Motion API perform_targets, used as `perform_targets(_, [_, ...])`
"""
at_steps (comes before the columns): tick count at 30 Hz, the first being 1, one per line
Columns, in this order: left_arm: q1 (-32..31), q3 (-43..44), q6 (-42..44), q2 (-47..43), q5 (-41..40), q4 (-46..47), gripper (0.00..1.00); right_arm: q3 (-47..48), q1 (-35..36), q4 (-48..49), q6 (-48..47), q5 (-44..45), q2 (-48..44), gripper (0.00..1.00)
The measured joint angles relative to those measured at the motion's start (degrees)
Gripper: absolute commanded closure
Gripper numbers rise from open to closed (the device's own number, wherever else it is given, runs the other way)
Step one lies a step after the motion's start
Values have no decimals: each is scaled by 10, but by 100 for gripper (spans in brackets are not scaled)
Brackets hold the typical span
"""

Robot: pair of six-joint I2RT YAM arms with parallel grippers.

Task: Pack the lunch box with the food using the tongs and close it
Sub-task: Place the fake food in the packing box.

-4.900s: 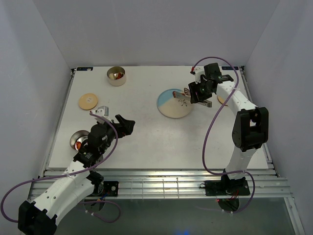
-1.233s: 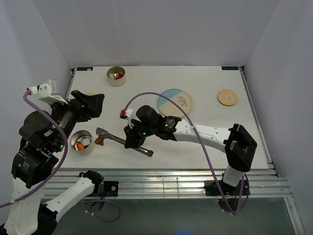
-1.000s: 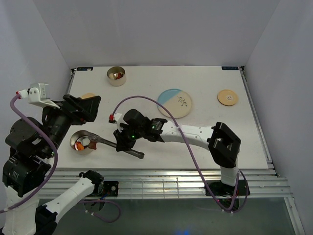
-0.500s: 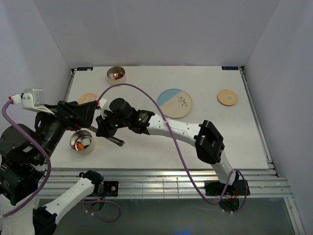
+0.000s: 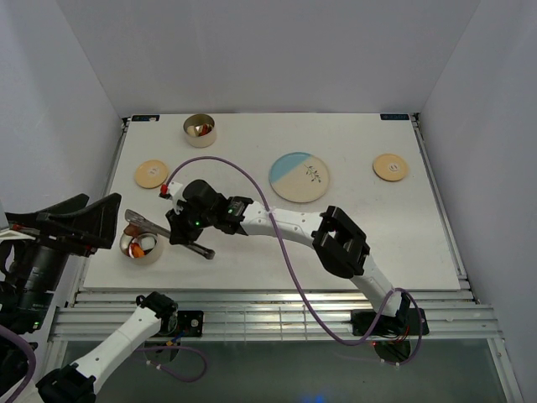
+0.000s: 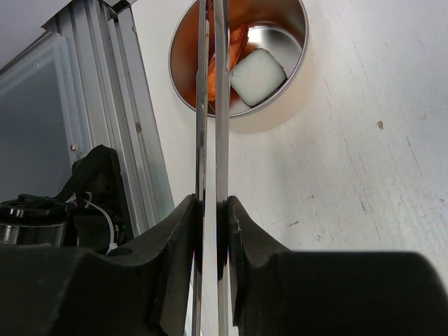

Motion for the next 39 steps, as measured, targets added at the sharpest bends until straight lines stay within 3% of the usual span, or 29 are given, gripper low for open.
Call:
perform_targets(9, [-6,-13,1,-6,-17,-5,2,-14,-3,1,14,-23,0,92])
perform_targets(25, [-11,-160,-7,-16,-50,101,2,-54,-3,3,13,-95,1,91])
perform_targets(31, [-12,-165,-2,-16,-68,145,2,-32,-10,5,8,-111,23,84])
perform_targets(35, [-12,-166,0,-15,-68,163,2,-32,-18,0,0,-119,40,62])
perform_targets(39, [-12,-172,2,-15,-69,177,2,-31,-30,-4,-9,-119,45,56])
